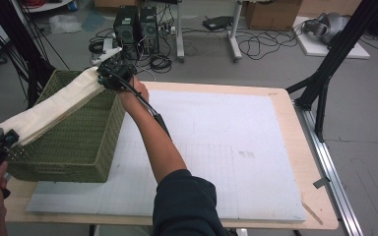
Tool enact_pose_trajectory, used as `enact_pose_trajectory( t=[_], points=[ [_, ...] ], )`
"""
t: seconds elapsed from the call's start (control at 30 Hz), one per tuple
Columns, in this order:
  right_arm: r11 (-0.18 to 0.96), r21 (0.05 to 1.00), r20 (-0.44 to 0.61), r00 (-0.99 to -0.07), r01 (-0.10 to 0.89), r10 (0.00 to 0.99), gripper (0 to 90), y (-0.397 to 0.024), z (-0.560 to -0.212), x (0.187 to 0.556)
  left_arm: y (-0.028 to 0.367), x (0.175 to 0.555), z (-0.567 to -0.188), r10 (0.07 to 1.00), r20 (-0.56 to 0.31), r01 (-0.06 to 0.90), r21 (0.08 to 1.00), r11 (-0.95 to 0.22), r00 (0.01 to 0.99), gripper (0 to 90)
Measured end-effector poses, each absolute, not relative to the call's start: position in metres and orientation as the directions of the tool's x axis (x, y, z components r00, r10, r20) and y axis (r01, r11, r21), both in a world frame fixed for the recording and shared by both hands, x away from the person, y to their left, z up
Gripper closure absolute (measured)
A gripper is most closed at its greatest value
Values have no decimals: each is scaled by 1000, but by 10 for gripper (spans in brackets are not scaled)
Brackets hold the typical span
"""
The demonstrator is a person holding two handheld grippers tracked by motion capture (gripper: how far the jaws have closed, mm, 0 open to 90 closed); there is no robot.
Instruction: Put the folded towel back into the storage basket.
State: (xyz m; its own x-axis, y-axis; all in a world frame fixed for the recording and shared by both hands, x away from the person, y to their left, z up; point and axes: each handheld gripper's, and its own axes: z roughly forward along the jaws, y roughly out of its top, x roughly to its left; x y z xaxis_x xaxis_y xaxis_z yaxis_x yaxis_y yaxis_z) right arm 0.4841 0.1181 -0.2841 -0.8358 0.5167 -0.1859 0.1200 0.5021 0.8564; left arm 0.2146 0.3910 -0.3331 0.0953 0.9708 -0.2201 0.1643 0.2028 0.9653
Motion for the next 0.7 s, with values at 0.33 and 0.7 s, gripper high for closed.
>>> enact_pose_trajectory(
  t=[0.33,0.7],
  points=[
    [524,838,-195,-813,153,548,519,126,-302,495,398,215,-330,973,-223,131,968,214,53,410],
    [479,867,-171,-822,136,544,430,111,-287,490,395,213,-326,972,-219,113,971,210,81,415]
  ],
)
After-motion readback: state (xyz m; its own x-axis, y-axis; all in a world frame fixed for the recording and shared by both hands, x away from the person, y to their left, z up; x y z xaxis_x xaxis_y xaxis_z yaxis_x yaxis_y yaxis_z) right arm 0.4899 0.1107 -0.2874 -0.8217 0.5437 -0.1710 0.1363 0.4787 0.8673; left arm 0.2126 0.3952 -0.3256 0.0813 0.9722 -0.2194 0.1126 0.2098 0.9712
